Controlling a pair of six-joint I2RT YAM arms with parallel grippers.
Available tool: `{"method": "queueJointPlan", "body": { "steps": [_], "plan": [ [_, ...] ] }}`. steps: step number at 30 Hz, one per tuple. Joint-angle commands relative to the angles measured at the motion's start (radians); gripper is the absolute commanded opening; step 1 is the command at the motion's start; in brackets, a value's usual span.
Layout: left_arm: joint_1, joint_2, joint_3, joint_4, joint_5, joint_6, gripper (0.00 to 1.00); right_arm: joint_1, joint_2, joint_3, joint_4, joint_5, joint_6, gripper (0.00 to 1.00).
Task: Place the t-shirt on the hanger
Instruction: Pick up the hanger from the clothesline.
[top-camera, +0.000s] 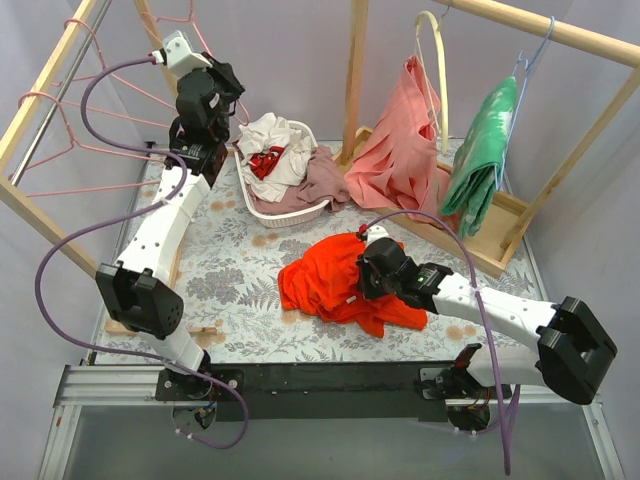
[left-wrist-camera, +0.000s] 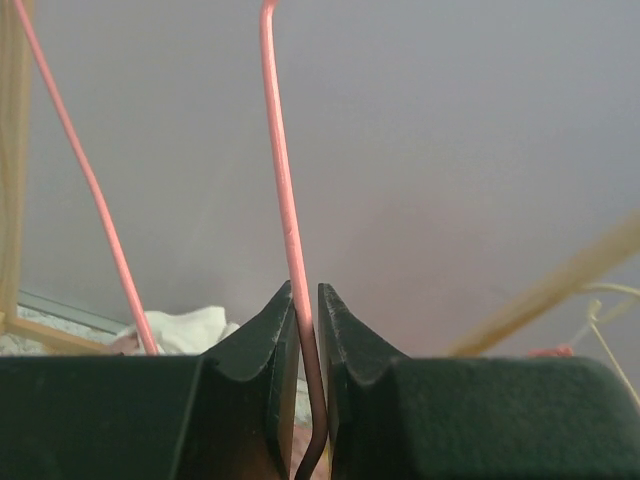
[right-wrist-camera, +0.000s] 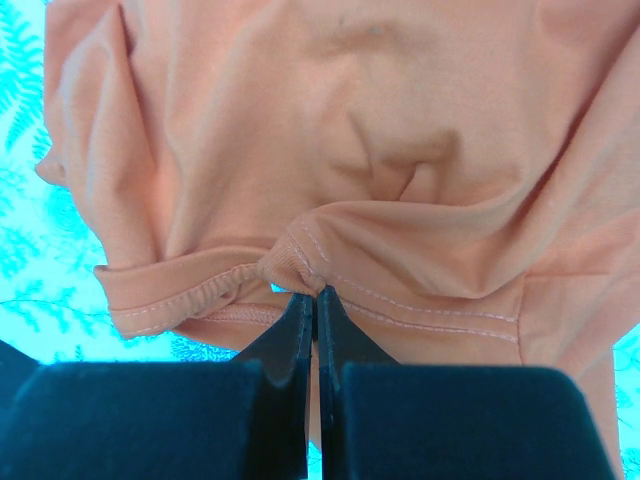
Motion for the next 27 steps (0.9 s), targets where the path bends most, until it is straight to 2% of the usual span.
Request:
{"method": "queueJointPlan", "body": {
  "steps": [1,6,10,11,17,21,27],
  "plan": [
    [-0.070,-0.141,-0.068,0.025,0.002,0.007,0.11,0.001,-0.069,0.005,0.018,0.028,0.000,0.01],
    [-0.124,-0.241,-0.146,0.000,0.071,-0.042,0.11,0.001,-0.115,-0.004,0.007,0.049,0.003,0.01],
    [-0.130,-0.318,-0.186,-0.099,0.252,-0.117,0.02,0.001,-0.163,-0.009,-0.009,0.075,0.009,0.01],
    [-0.133,-0.356,-0.206,-0.118,0.343,-0.131,0.00,0.001,-0.172,-0.012,-0.014,0.089,0.011,0.01],
    [-0.144,-0.550,-0.397,-0.191,0.696,-0.210,0.00,0.001,-0.259,-0.049,-0.045,0.152,0.052,0.01],
    [-0.151,-0.675,-0.528,-0.259,0.893,-0.199,0.00,0.001,-0.330,-0.092,-0.072,0.184,0.081,0.01],
    [-0.156,-0.868,-0.689,-0.421,1.013,-0.103,0.00,0.001,-0.449,-0.167,-0.108,0.262,0.135,0.01]
  ]
}}
